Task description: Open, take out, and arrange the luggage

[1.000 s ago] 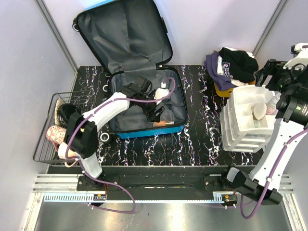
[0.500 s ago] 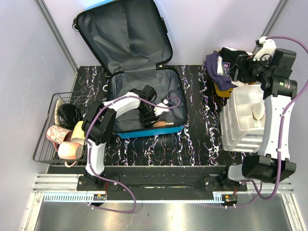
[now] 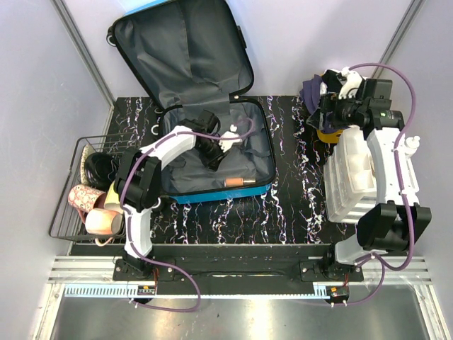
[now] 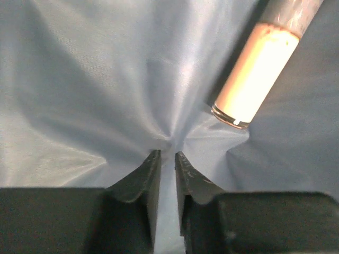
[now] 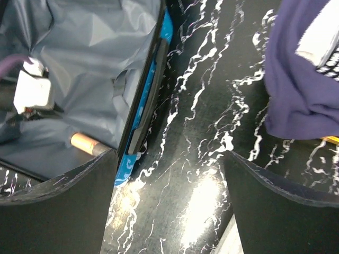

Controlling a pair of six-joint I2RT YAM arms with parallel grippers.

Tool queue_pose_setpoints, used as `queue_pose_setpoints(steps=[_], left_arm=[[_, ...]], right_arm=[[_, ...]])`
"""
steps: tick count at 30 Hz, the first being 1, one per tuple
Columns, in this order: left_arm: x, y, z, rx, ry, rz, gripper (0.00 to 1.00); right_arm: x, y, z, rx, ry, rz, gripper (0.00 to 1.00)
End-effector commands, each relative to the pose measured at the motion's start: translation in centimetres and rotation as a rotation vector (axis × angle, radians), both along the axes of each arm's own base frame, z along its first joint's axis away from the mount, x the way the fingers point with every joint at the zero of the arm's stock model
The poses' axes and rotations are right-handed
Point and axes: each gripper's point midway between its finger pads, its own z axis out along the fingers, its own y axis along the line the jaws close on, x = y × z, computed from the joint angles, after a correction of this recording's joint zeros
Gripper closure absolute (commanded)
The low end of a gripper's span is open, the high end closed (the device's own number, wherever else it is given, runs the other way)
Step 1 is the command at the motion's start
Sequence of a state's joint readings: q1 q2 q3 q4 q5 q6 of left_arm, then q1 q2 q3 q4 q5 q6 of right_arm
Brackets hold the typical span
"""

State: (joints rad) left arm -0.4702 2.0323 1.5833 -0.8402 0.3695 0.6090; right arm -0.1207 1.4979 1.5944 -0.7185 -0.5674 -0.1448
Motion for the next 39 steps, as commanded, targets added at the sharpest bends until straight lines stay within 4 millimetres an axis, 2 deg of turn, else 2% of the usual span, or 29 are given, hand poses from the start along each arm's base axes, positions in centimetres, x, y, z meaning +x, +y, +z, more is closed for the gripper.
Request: queue_pose_setpoints(steps=[1,2,3,5,6,7,8,9,13,15,16,20,23,24,25,28,29,33,34,35,37,38,39], left_arm=[[3.5,-0.9,7.7,-0.137,-0.205,-0.004,0.7],[2.5,-0.9,8.1,-0.144,-0.176,-0.034,0.64],[0.5,0.1,7.9,-0.112,-0.114,-0.053,0.53],[-1.6,2.0,6.3,-0.035,-0.064,-0.085,0.45],[-2.6,3.0,6.2,-0.004,-0.049,-0.086,0.41],[-3.9,4.2,4.8,0.033,-0.016,-0.097,0.37],[-4.1,5.2,4.4,0.068,-0.017,-0.092,0.36],[-4.5,5.8,3.9,0.089,-0.009,-0.09,0.35],[-6.6,8.1,1.0,0.179,0.062,-0.112,0.32],[-6.7,8.8,-0.1,0.212,0.063,-0.11,0.31],[-7.2,9.2,-1.0,0.231,0.077,-0.116,0.31],[-5.8,9.8,-3.6,0.29,0.065,-0.088,0.39],[-3.5,8.4,-3.3,0.255,0.025,-0.047,0.56],[-2.9,7.9,-3.3,0.239,0.019,-0.034,0.66],[-1.7,7.0,-2.4,0.209,-0.008,-0.008,0.69],[0.2,4.9,0.0,0.108,-0.061,0.026,0.81],[0.5,4.0,0.7,0.066,-0.074,0.023,0.83],[2.1,2.8,3.7,-0.02,-0.146,0.072,0.94],[2.4,2.0,5.0,-0.069,-0.156,0.091,0.96],[2.4,1.3,5.8,-0.118,-0.15,0.092,0.95],[1.3,-0.6,7.1,-0.218,-0.115,0.024,0.85],[0.4,-1.9,7.6,-0.275,-0.091,-0.019,0.69],[-0.7,-3.7,7.5,-0.286,-0.085,-0.074,0.63]], right_arm=[[0.4,2.7,-0.8,0.016,-0.022,0.125,0.11],[0.2,3.7,-1.2,0.014,-0.018,0.158,0.12],[0.1,4.1,-1.7,0.016,-0.01,0.175,0.12],[0.1,5.5,-2.6,0.022,0.007,0.222,0.12],[0.1,6.0,-3.0,0.025,0.017,0.235,0.12],[0.3,6.1,-3.7,0.035,0.035,0.243,0.12],[0.4,6.6,-4.0,0.043,0.043,0.254,0.13],[0.2,8.1,-4.2,0.049,0.052,0.292,0.13],[0.7,10.0,-6.2,0.066,0.101,0.353,0.14],[0.9,10.6,-6.7,0.059,0.107,0.37,0.14],[1.0,11.2,-7.6,0.06,0.128,0.388,0.14],[1.1,12.4,-9.7,0.041,0.165,0.43,0.15],[1.1,13.0,-11.5,0.017,0.202,0.438,0.17],[1.0,13.1,-11.9,0.012,0.214,0.439,0.17],[1.1,13.1,-12.7,0.007,0.231,0.436,0.18],[0.9,13.6,-14.7,-0.006,0.275,0.442,0.21],[0.8,13.7,-15.2,-0.009,0.288,0.442,0.21],[0.5,14.0,-17.0,-0.025,0.328,0.452,0.32],[0.4,14.0,-17.4,-0.025,0.339,0.453,0.34],[0.3,14.0,-17.6,-0.025,0.344,0.456,0.36],[0.0,14.2,-18.0,-0.018,0.365,0.466,0.44],[-0.1,14.2,-18.1,-0.014,0.373,0.469,0.47],[-0.1,14.3,-18.1,-0.012,0.375,0.472,0.49]])
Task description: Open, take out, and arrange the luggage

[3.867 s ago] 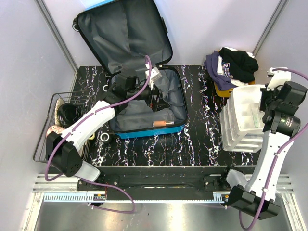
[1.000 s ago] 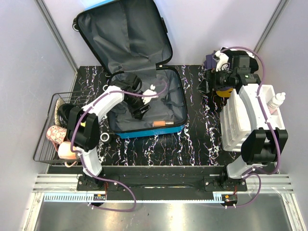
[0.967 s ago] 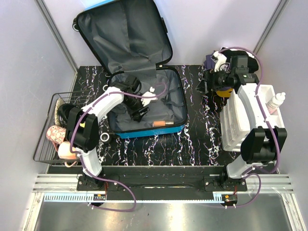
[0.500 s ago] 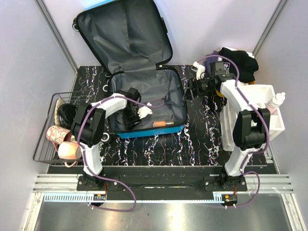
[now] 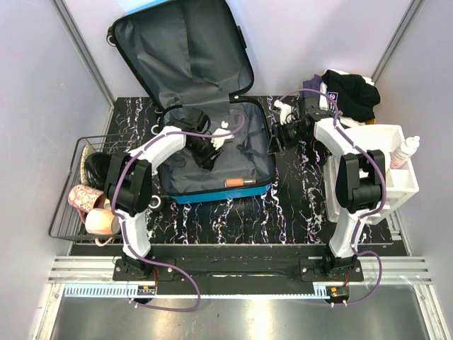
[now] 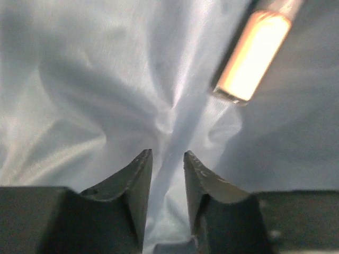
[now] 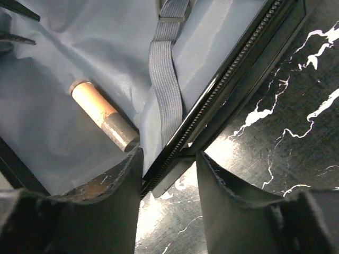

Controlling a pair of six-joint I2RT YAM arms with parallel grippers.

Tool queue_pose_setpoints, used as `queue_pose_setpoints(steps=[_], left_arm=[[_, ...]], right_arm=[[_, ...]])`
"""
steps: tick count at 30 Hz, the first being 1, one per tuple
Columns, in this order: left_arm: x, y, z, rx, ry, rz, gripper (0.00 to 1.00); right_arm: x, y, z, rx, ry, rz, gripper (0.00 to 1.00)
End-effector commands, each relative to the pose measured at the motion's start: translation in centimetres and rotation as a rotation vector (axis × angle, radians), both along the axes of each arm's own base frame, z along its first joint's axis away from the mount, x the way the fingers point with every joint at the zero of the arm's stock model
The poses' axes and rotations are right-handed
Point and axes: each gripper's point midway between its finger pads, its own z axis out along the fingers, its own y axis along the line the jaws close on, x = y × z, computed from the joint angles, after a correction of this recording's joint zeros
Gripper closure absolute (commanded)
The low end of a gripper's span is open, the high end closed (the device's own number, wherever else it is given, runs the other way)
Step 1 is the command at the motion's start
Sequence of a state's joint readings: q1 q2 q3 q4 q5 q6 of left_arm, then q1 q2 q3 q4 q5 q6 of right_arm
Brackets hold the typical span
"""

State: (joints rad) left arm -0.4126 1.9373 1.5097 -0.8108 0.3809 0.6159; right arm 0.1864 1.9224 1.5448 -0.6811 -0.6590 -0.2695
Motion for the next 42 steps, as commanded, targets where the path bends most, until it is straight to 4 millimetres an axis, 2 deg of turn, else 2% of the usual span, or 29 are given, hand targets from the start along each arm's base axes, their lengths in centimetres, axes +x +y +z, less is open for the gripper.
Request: queue_pose_setpoints(steps=[1,2,3,4,5,6,8,9,11,12,13,14,15,18,21,22,23,25,26,27,29,30,32,33,36,42], left_arm=[[-1.3,-7.0,5.8,-0.263,-0.05,-0.162,0.58],[-1.8,-8.3,5.0,-0.282,-0.012,-0.191,0.51],[-2.8,-10.0,4.8,-0.297,0.015,-0.221,0.49],[-2.9,-11.3,5.3,-0.33,0.021,-0.241,0.46],[-2.8,-12.3,4.9,-0.34,0.018,-0.25,0.44],[-3.3,-13.6,3.5,-0.33,0.043,-0.267,0.4],[-2.8,-15.2,2.7,-0.321,0.026,-0.268,0.38],[-3.2,-16.1,1.5,-0.308,0.043,-0.274,0.35],[-2.7,-17.2,0.7,-0.311,0.003,-0.276,0.31],[-3.0,-17.7,0.2,-0.304,-0.005,-0.285,0.31],[-3.2,-17.2,-1.2,-0.263,-0.01,-0.268,0.29],[-3.0,-17.2,-1.8,-0.253,-0.029,-0.266,0.29],[-3.6,-16.8,-3.0,-0.225,-0.021,-0.276,0.29],[-3.9,-15.0,-5.8,-0.114,-0.043,-0.266,0.3],[-2.2,-13.1,-7.1,-0.001,-0.12,-0.202,0.38],[-1.2,-12.5,-7.0,0.032,-0.158,-0.167,0.41],[0.0,-12.1,-6.5,0.023,-0.182,-0.133,0.49],[2.4,-12.3,-4.5,-0.013,-0.216,-0.033,0.58],[4.1,-11.5,-3.7,-0.034,-0.229,0.024,0.67],[5.6,-11.8,-2.0,-0.071,-0.252,0.073,0.71],[7.8,-11.1,-0.3,-0.092,-0.303,0.13,0.78],[8.8,-11.0,1.3,-0.112,-0.338,0.141,0.83],[9.7,-10.5,2.8,-0.135,-0.363,0.152,0.88],[9.8,-10.5,4.2,-0.153,-0.387,0.137,0.92],[9.3,-10.0,5.4,-0.171,-0.394,0.108,0.99],[7.6,-9.7,8.2,-0.23,-0.364,0.074,1.0]], right_arm=[[-0.4,0.8,-0.4,0.011,0.027,0.03,0.55],[-0.4,0.8,-0.4,0.013,0.033,0.028,0.58],[-0.3,1.0,-0.2,0.02,0.037,0.027,0.61],[-0.4,1.1,-0.4,0.029,0.061,0.024,0.66],[-0.3,1.2,-0.2,0.035,0.063,0.022,0.68],[-0.4,1.3,-0.2,0.037,0.073,0.017,0.7],[-0.5,1.4,-0.2,0.044,0.1,0.01,0.76],[-0.5,1.4,-0.1,0.048,0.108,0.007,0.78],[-0.8,1.6,-0.3,0.055,0.135,0.002,0.84],[-0.9,1.6,-0.2,0.056,0.14,0.001,0.89],[-1.0,1.6,-0.2,0.057,0.15,-0.005,0.93],[-1.1,1.6,-0.3,0.057,0.157,-0.003,0.95],[-1.1,1.6,-0.3,0.058,0.159,-0.005,0.99],[-1.5,1.5,-0.6,0.051,0.177,-0.004,1.0],[-2.1,1.1,-1.2,0.028,0.187,0.013,1.0],[-2.5,0.8,-1.5,0.012,0.188,0.028,1.0],[-2.8,0.7,-1.7,0.005,0.191,0.038,1.0],[-3.2,0.2,-2.0,-0.021,0.181,0.065,1.0],[-3.6,0.1,-2.4,-0.031,0.185,0.076,1.0],[-3.8,-0.1,-2.5,-0.04,0.183,0.082,1.0],[-4.3,-0.4,-2.8,-0.05,0.183,0.103,1.0],[-4.4,-0.4,-2.9,-0.052,0.179,0.107,1.0],[-4.7,-0.6,-3.1,-0.059,0.181,0.112,1.0],[-4.7,-0.7,-2.9,-0.064,0.173,0.114,1.0],[-4.9,-0.9,-2.9,-0.074,0.159,0.121,1.0],[-5.1,-0.9,-2.6,-0.072,0.144,0.133,1.0]])
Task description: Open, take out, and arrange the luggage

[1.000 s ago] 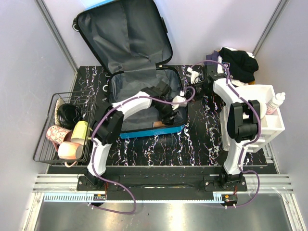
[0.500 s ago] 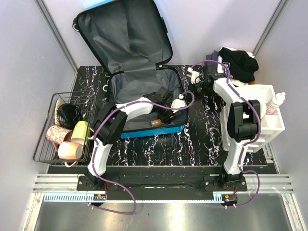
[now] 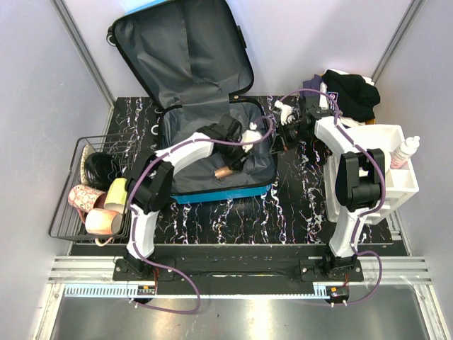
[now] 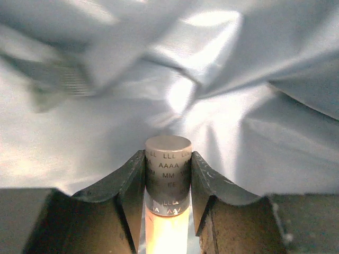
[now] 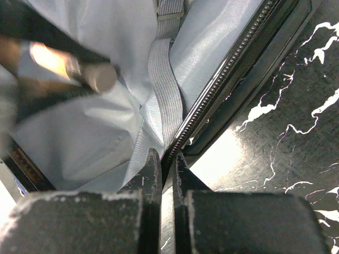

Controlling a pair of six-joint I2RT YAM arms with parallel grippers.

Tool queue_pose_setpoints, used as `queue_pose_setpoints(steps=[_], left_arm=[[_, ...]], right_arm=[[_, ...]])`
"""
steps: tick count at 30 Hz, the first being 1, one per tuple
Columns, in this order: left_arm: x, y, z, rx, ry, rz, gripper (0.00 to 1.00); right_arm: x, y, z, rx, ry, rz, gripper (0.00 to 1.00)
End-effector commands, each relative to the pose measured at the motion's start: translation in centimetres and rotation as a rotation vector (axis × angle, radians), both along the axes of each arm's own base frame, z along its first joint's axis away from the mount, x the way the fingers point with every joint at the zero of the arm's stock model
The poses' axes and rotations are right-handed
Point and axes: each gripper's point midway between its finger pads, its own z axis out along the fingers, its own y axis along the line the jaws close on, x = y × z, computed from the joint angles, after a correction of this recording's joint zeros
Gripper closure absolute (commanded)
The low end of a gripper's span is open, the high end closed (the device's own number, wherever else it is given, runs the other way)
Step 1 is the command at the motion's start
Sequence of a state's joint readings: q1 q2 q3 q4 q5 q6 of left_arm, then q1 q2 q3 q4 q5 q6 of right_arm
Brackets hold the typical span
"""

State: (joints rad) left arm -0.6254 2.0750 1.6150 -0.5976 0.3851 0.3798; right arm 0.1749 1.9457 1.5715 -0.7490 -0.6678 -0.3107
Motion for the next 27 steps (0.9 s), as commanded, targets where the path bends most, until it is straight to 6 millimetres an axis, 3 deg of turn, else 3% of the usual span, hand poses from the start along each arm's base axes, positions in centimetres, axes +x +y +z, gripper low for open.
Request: queue_pose_setpoints(steps=[1,6,7,10,11,14,15,17,18,20,21,23,24,27], left_arm=[[7.1,1.9,10.0,-0.136,-0.308,0.091,1.0],[6.1,1.1,15.3,-0.257,-0.298,0.097,1.0],[5.7,1.1,15.6,-0.27,-0.271,0.103,1.0],[6.3,1.5,17.7,-0.35,-0.194,0.195,1.0],[6.8,2.1,18.4,-0.374,-0.182,0.23,1.0],[6.9,2.6,20.8,-0.46,-0.172,0.283,1.0],[6.5,2.8,21.3,-0.49,-0.145,0.307,1.0],[6.9,3.3,22.4,-0.547,-0.121,0.35,1.0],[6.8,3.5,22.8,-0.579,-0.077,0.406,1.0],[7.3,3.9,24.0,-0.648,-0.056,0.441,1.0],[7.1,4.0,25.1,-0.694,-0.03,0.477,1.0],[7.5,4.4,26.7,-0.748,-0.053,0.513,1.0],[7.1,4.6,27.5,-0.776,-0.044,0.54,1.0],[6.5,5.2,29.5,-0.866,-0.082,0.584,1.0]], right_arm=[[-4.5,-0.3,-1.9,-0.055,0.1,0.112,1.0],[-3.4,0.4,0.3,-0.015,0.035,0.114,0.99],[-3.0,0.6,0.8,-0.004,0.015,0.11,0.87],[-2.0,1.3,2.9,0.04,-0.039,0.102,0.64],[-1.6,1.5,3.6,0.051,-0.058,0.097,0.5],[-0.8,2.1,6.3,0.095,-0.14,0.076,0.3],[-0.3,2.3,8.0,0.118,-0.191,0.054,0.27],[0.0,2.4,9.4,0.143,-0.237,0.027,0.23],[0.3,2.7,11.7,0.179,-0.3,0.002,0.22],[0.0,2.9,13.1,0.223,-0.331,-0.029,0.2],[0.2,3.2,15.9,0.285,-0.388,-0.061,0.18],[-0.3,3.8,17.3,0.352,-0.387,-0.098,0.16],[-0.3,4.2,19.2,0.412,-0.395,-0.137,0.16],[-1.2,6.6,21.1,0.482,-0.36,-0.155,0.16]])
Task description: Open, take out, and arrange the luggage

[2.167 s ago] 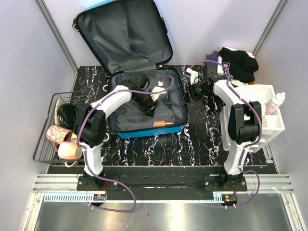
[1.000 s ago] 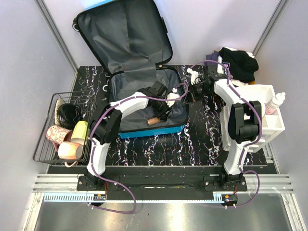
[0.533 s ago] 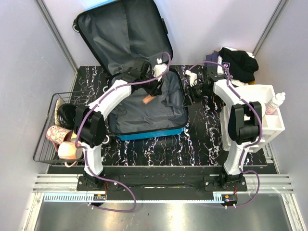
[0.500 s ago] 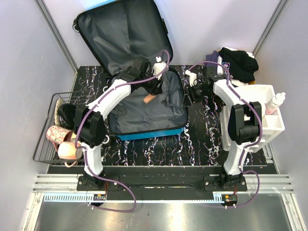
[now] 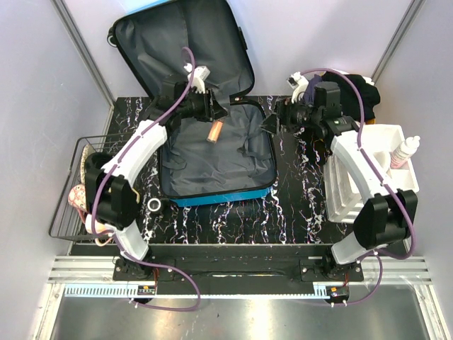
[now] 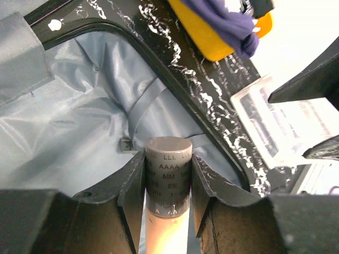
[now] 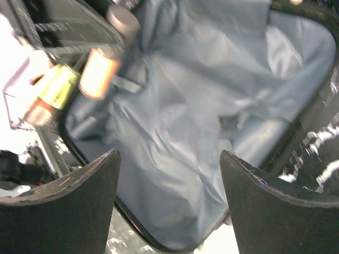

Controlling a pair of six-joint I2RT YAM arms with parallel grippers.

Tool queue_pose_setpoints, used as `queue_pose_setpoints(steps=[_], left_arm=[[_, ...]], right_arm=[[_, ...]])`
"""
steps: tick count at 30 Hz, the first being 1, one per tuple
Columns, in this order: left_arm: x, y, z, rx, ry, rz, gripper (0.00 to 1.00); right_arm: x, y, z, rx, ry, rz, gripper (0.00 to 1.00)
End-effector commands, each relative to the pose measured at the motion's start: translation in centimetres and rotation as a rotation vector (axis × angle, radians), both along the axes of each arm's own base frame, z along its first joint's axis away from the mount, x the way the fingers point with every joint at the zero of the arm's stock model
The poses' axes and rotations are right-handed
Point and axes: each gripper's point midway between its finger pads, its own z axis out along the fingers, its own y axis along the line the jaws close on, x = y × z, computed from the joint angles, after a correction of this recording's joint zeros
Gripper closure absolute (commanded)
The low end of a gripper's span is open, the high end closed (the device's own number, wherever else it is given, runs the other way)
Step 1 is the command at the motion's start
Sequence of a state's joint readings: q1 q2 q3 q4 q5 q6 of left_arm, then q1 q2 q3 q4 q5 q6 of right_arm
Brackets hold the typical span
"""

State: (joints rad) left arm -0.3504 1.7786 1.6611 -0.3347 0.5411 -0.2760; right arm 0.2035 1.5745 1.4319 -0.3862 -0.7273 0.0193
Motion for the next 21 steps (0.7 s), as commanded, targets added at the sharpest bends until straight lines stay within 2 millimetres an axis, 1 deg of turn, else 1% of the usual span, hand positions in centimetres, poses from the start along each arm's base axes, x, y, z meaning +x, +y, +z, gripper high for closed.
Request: queue_pose_setpoints(steps=[1,2,3,4,5,7,8,10,11,13,14,15,17,18,21], left_arm=[[-1.4,-0.2,9.3,-0.249,-0.161,0.078,1.0],[-1.7,-0.2,8.7,-0.27,-0.136,0.088,1.0],[-2.2,-0.1,9.5,-0.293,-0.154,0.085,1.0],[-2.5,-0.2,10.2,-0.316,-0.178,0.072,1.0],[-2.8,-0.3,9.9,-0.324,-0.172,0.065,1.0],[-3.9,-0.6,11.3,-0.377,-0.2,0.019,1.0],[-4.3,-0.7,10.8,-0.385,-0.191,0.014,1.0],[-5.5,-1.0,12.1,-0.42,-0.235,-0.014,1.0],[-5.9,-1.1,11.6,-0.421,-0.229,-0.019,1.0],[-6.8,-1.5,12.1,-0.43,-0.244,-0.039,1.0],[-7.1,-1.7,12.0,-0.437,-0.235,-0.045,1.0],[-7.5,-1.7,12.3,-0.446,-0.241,-0.054,1.0],[-8.0,-2.0,12.6,-0.465,-0.246,-0.066,1.0],[-8.3,-2.1,12.8,-0.471,-0.249,-0.072,1.0],[-9.1,-2.4,13.5,-0.511,-0.254,-0.095,1.0]], right_arm=[[-1.4,5.2,6.3,0.216,-0.033,0.02,0.16],[-1.9,6.0,6.8,0.231,-0.037,0.033,0.15],[-2.4,6.7,7.4,0.242,-0.05,0.04,0.15],[-2.9,7.4,7.5,0.243,-0.051,0.056,0.14],[-3.6,8.4,7.4,0.242,-0.044,0.075,0.13],[-3.9,9.1,7.3,0.254,-0.036,0.069,0.11],[-4.2,9.7,7.4,0.262,-0.034,0.076,0.11],[-4.2,10.4,8.1,0.3,-0.03,0.073,0.12],[-4.6,11.1,8.3,0.312,-0.027,0.088,0.14],[-4.8,12.1,9.1,0.34,-0.041,0.11,0.17],[-5.1,12.5,9.4,0.348,-0.044,0.122,0.19],[-5.6,13.3,9.4,0.352,-0.043,0.14,0.21],[-5.8,13.8,9.5,0.355,-0.045,0.15,0.25],[-6.0,14.2,9.5,0.357,-0.045,0.156,0.29],[-5.6,14.2,8.8,0.344,-0.039,0.13,0.34]])
